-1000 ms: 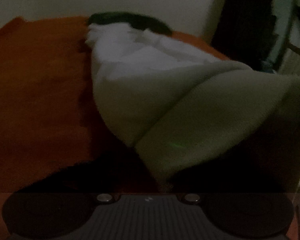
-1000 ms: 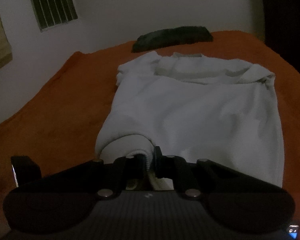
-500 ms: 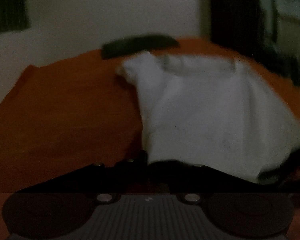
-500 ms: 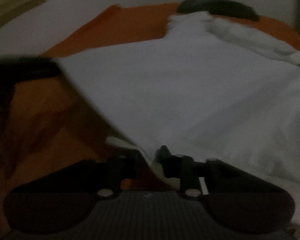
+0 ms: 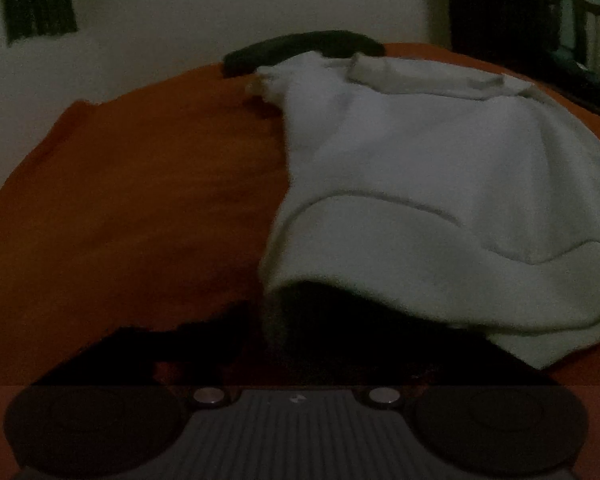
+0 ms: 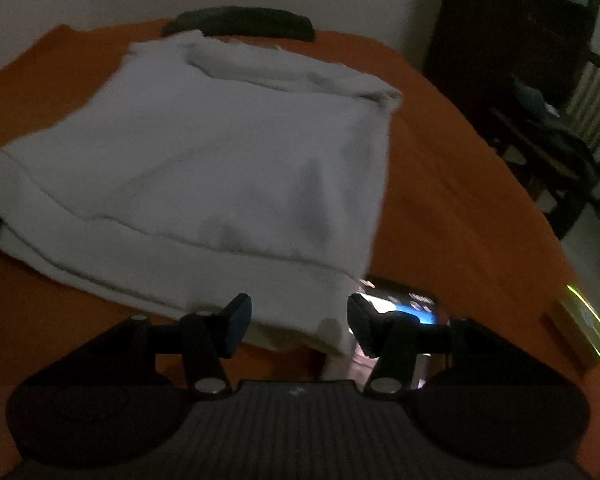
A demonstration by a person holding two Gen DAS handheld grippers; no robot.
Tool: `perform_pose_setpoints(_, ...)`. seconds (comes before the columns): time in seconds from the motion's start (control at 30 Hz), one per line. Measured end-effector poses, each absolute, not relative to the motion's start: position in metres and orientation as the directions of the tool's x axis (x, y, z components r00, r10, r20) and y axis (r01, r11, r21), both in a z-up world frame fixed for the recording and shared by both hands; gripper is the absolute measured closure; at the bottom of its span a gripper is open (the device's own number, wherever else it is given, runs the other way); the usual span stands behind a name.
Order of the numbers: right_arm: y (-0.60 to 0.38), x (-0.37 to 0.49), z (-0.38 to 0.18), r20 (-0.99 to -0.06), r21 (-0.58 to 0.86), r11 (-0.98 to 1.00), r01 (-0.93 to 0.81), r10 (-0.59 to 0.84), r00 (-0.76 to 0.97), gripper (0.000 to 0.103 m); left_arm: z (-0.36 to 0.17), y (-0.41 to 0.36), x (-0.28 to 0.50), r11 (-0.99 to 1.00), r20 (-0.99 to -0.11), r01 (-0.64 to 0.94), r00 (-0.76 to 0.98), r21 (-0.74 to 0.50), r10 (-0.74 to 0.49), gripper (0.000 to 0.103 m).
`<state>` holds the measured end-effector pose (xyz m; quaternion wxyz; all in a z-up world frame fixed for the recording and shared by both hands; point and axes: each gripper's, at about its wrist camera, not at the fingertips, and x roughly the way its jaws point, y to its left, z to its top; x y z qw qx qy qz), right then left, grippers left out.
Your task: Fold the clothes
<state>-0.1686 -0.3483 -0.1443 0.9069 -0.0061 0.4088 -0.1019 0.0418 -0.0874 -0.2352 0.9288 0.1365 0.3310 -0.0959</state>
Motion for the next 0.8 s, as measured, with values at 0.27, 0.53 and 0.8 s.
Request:
perform_pose_setpoints(0.27, -0.342, -0.165, -0.166, -0.739, -0.261, 0.959, 0.107, -0.27, 0.617, 0.04, -0.236, -0.089, 0.045, 0.956, -0.585, 0.207, 0.809, 0.209, -0.047, 0.101)
perform_pose_setpoints(0.53, -0.359, -0.162, -0.16, -0.723, -0.197, 0.956, 0.216, -0.29, 0.627, 0.04, -0.151, -0.02, 0.038, 0.929, -0.44, 0.205, 0.897, 0.307, -0.052, 0.1)
perform_pose_setpoints(0.8, -0.357, -0.154, -0.17, -0.704, -0.254, 0.947, 0.197, -0.321, 0.633, 0.068, -0.205, -0.041, 0.038, 0.945, -0.609, 0.24, 0.791, 0.223, -0.057, 0.089)
